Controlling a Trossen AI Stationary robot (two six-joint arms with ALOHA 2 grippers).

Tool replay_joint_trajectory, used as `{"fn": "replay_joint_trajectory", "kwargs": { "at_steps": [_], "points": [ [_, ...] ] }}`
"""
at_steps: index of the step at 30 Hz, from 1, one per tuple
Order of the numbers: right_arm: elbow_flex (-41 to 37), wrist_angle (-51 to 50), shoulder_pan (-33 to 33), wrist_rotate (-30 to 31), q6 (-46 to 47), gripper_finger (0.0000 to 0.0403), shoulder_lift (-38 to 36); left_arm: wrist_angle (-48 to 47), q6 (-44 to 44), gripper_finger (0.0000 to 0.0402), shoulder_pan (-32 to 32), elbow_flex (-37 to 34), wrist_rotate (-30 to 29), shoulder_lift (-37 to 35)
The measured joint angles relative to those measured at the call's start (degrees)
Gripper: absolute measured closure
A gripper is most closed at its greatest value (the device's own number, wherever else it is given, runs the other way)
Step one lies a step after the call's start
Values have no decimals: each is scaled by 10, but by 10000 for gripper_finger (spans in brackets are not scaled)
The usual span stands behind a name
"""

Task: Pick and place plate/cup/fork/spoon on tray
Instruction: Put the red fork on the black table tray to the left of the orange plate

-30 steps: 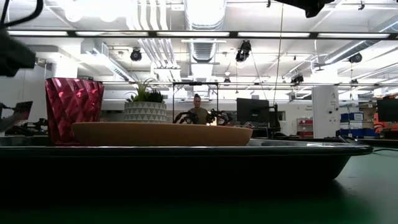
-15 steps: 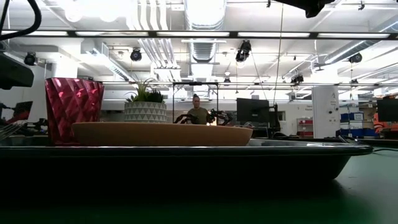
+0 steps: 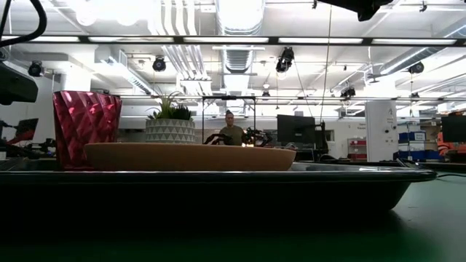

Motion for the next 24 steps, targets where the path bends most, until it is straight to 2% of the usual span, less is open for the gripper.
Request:
{"fn": "replay_joint_trajectory", "kwargs": {
  "at_steps": [10,13,17,24],
  "points": [
    [0,-4,0,0,0,216,0,0,64,301,-2,19,-2,-39],
    [0,-6,0,0,0,216,0,1,86,327,-7,18,18,-34],
    [0,-6,0,0,0,216,0,-1,89,390,-10,11,51,-20],
    [0,-8,0,0,0,216,0,7,96,400,-12,13,53,14]
  ]
}}
